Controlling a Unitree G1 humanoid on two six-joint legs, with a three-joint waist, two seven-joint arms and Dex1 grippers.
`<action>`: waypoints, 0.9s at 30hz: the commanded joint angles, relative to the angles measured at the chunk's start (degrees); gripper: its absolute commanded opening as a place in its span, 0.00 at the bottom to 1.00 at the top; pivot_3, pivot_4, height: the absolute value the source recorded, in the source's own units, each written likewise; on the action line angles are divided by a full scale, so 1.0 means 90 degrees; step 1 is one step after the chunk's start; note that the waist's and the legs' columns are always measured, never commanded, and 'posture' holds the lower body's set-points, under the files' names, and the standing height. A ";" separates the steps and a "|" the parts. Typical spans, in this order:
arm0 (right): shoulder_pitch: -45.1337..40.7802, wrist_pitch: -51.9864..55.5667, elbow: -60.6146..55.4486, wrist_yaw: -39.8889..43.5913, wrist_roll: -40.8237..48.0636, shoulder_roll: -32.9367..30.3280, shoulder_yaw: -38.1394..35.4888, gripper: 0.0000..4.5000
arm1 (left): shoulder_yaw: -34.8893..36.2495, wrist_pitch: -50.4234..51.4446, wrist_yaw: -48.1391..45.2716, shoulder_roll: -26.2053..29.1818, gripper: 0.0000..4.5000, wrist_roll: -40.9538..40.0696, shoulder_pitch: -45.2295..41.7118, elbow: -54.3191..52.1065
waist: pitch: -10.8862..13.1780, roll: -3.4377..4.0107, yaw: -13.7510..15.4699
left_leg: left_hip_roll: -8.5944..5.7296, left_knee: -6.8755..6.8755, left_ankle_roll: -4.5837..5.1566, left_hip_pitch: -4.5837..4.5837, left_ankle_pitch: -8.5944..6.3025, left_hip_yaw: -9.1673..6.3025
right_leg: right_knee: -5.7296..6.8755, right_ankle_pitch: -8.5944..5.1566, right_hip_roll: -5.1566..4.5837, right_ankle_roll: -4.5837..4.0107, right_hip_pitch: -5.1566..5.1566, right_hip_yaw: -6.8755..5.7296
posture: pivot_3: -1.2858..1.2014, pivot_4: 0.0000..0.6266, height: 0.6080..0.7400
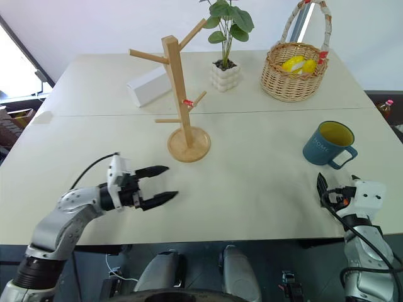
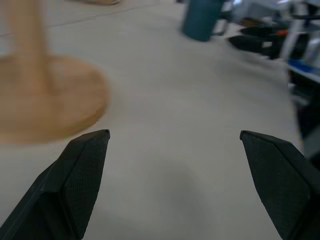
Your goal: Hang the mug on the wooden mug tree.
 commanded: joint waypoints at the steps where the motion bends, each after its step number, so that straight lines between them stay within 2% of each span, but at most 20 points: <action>1: -0.0245 -0.0255 0.0078 -0.0622 -0.0298 0.0109 -0.0165 0.99 | -0.0527 0.0011 0.0056 -0.0251 1.00 0.0170 -0.0419 -0.0313 | 0.0000 0.0001 -0.0001 | 0.0000 0.0000 0.0000 0.0000 0.0000 -0.0001 | 0.0001 0.0008 0.0004 0.0014 0.0000 0.0000 | 0.52 0.24 1.00; 6: -0.0529 -0.0404 0.0288 -0.1036 -0.0479 0.0169 -0.0155 0.99 | -0.0767 0.0003 0.0186 -0.0564 1.00 0.0199 -0.0743 -0.0286 | -0.0001 0.0003 -0.0023 | 0.0000 0.0000 0.0001 0.0002 0.0001 0.0001 | 0.0003 0.0009 0.0012 0.0016 -0.0001 0.0002 | 0.52 0.24 1.00; 27: -0.1303 -0.0496 0.1055 -0.1478 -0.0648 0.0132 -0.0017 0.99 | -0.0800 -0.0153 0.0012 -0.0494 1.00 0.0234 -0.0718 -0.0323 | -0.0001 0.0003 -0.0022 | -0.0001 0.0001 0.0002 0.0003 0.0001 0.0006 | 0.0005 0.0009 0.0019 0.0017 0.0000 0.0008 | 0.52 0.24 1.00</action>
